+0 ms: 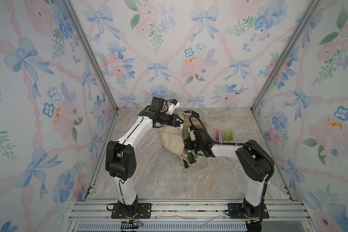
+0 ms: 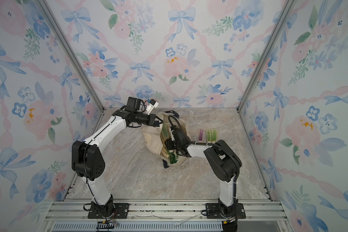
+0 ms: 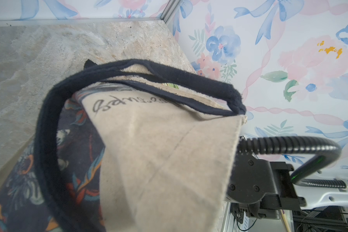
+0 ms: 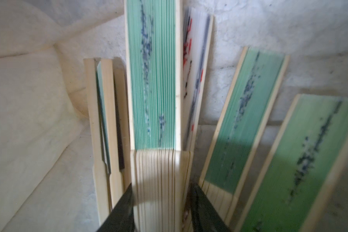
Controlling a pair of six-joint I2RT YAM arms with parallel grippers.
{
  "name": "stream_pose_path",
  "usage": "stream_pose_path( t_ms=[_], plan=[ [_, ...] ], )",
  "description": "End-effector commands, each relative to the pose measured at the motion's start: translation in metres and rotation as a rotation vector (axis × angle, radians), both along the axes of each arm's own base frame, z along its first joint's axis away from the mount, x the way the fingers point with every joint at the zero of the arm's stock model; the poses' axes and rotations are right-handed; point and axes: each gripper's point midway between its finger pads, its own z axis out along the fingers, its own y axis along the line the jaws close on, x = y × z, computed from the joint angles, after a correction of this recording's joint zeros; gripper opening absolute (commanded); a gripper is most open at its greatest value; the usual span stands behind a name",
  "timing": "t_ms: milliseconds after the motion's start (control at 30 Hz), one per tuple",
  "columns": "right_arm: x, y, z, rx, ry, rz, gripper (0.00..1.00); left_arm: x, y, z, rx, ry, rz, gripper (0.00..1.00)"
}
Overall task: Take out the folding fans from the tote bags
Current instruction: Pick up the folding fan from the canvas bag.
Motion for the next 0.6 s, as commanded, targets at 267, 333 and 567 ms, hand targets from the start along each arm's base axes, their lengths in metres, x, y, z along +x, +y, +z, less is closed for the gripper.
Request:
stream_pose_path(
  t_ms=[267, 333, 567],
  plan=[
    [0.0013, -0.0037, 0.0118, 0.024, -0.018, -0.013, 0.4, -0.007, -0.0039, 0.0195, -0.032, -0.051, -0.026, 0.0],
    [0.0007, -0.0042, 0.0122, 0.023, -0.02, -0.013, 0.4, -0.0068, -0.0041, 0.0187, -0.033, -0.049, -0.027, 0.0],
    [0.0004, -0.0071, 0.0161, 0.02, -0.031, -0.015, 0.32, -0.0073, -0.0041, 0.0176, -0.031, -0.047, -0.027, 0.0]
  ],
)
